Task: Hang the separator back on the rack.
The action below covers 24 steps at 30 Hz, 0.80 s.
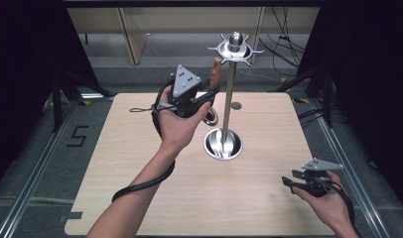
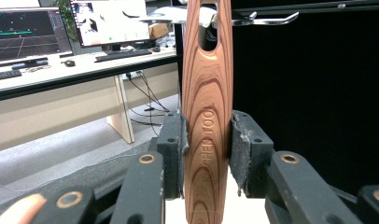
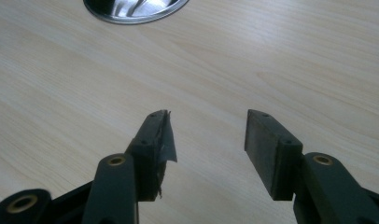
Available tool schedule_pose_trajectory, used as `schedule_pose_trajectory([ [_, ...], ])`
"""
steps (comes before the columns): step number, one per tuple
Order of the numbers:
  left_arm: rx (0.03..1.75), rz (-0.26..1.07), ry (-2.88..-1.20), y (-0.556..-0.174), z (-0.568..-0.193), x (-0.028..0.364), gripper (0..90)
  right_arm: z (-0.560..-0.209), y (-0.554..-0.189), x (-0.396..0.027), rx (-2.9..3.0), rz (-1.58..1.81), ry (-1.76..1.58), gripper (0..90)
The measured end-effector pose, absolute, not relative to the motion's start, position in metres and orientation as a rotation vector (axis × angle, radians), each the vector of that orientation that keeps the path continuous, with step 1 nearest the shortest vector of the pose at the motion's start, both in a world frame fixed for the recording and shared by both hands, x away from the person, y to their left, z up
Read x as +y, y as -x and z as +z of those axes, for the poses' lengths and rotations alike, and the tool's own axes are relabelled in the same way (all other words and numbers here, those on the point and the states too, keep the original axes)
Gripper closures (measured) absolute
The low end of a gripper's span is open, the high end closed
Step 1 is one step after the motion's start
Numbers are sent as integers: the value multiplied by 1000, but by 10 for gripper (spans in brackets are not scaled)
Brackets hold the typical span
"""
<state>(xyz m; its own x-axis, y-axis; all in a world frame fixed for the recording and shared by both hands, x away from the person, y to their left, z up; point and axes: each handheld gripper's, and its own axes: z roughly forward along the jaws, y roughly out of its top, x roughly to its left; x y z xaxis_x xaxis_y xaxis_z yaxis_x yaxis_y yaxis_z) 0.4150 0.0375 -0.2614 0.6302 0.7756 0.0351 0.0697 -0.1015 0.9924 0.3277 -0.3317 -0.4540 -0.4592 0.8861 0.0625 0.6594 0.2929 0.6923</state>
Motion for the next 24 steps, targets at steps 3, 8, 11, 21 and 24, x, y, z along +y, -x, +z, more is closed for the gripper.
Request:
schedule_pose_trajectory([
  [3,723,689,-1583,-415,-261,37,672,-454,-328,-332,2233,950,-1400,506],
  [8,724,687,-1590,-415,-260,35,671,-455,-329,-333,2238,944,-1362,506],
  [11,731,689,-1596,-415,-260,33,672,-455,-329,-333,2234,934,-1359,505],
  [21,743,682,-1612,-418,-260,29,672,-454,-328,-333,2239,930,-1383,505],
  [24,745,682,-1619,-419,-260,29,672,-456,-329,-333,2239,938,-1363,505],
])
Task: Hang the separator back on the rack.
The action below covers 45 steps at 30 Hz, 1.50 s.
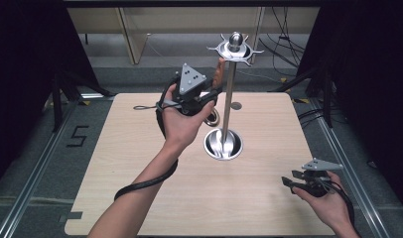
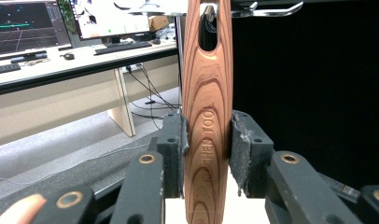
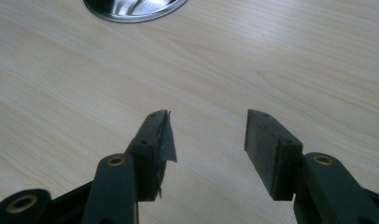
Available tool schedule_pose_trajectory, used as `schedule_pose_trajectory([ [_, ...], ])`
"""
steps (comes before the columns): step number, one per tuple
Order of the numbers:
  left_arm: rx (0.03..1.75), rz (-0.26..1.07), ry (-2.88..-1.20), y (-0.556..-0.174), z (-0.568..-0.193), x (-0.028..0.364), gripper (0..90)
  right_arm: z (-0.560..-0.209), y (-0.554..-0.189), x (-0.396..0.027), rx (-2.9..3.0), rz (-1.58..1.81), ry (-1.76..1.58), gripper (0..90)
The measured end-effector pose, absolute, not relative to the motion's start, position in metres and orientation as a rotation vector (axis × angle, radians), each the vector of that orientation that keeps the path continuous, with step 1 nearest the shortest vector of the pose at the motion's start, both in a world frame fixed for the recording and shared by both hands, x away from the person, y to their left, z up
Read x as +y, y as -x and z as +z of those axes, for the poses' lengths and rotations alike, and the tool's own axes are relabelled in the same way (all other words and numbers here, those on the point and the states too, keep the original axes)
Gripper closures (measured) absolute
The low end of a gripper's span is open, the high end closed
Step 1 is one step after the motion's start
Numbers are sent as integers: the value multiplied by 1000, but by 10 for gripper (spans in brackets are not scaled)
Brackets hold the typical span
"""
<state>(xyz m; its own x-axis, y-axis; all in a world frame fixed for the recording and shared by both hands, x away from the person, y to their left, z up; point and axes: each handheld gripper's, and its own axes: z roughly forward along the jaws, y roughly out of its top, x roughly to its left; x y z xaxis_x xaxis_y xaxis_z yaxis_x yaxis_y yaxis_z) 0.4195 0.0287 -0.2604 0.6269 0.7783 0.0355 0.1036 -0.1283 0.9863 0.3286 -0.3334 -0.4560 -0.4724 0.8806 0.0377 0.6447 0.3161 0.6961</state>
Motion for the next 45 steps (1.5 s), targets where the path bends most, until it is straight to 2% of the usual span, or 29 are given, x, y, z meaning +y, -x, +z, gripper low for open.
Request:
schedule_pose_trajectory([
  [18,754,689,-1635,-427,-260,23,671,-454,-327,-332,2239,939,-1419,504],
  [23,749,680,-1630,-428,-261,23,664,-458,-330,-333,2220,954,-1338,503],
  [27,716,667,-1631,-424,-264,26,566,-454,-327,-332,2243,930,-1412,503],
  [31,711,674,-1622,-413,-270,37,530,-457,-329,-336,2226,954,-1327,500],
  [34,711,682,-1625,-404,-278,52,512,-453,-326,-333,2231,941,-1416,499],
  [38,737,684,-1636,-389,-296,76,493,-454,-328,-337,2239,915,-1332,497],
  [41,748,665,-1636,-380,-316,95,482,-454,-326,-332,2232,948,-1398,497],
  [45,804,647,-1671,-365,-360,122,446,-454,-325,-331,2240,930,-1406,496],
])
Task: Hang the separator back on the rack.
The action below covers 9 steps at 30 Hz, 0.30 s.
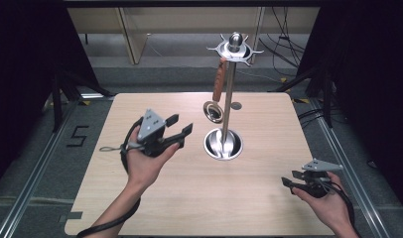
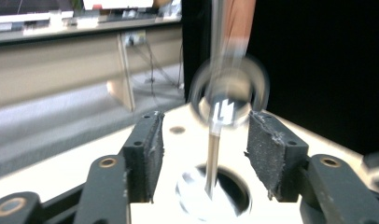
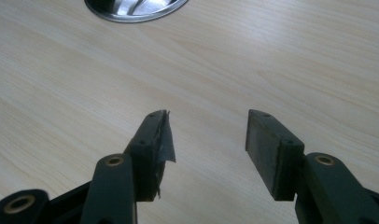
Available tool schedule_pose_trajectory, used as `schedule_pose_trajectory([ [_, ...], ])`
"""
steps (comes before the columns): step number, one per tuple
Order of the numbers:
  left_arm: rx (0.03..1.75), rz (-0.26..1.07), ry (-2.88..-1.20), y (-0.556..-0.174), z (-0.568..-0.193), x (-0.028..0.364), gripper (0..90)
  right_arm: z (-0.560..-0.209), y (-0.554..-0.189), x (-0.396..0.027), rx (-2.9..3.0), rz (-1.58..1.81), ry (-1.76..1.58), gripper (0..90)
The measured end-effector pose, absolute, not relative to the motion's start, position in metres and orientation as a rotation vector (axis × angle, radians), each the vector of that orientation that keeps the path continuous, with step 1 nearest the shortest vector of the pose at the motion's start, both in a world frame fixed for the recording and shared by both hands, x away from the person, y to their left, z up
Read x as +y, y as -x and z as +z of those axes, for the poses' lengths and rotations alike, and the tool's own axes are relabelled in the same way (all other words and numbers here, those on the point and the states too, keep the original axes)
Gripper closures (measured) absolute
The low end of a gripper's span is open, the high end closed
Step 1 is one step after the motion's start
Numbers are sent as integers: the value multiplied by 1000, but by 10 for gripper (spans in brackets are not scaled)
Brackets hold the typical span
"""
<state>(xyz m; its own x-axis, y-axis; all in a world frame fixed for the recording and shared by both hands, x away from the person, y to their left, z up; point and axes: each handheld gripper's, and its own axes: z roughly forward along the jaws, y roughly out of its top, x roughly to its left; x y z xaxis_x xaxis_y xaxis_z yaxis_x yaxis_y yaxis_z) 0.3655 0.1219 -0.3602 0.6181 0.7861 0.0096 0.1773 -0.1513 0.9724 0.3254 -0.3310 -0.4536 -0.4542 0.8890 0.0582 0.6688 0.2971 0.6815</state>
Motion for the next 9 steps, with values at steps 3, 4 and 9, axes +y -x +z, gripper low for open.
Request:
schedule_pose_trajectory([
  [3,845,634,-1718,-356,-394,138,447,-454,-325,-330,2244,942,-1414,496],
  [4,854,636,-1728,-353,-404,142,450,-457,-327,-331,2237,949,-1367,496],
  [9,898,624,-1769,-349,-429,152,465,-455,-328,-329,2241,964,-1373,493],
])
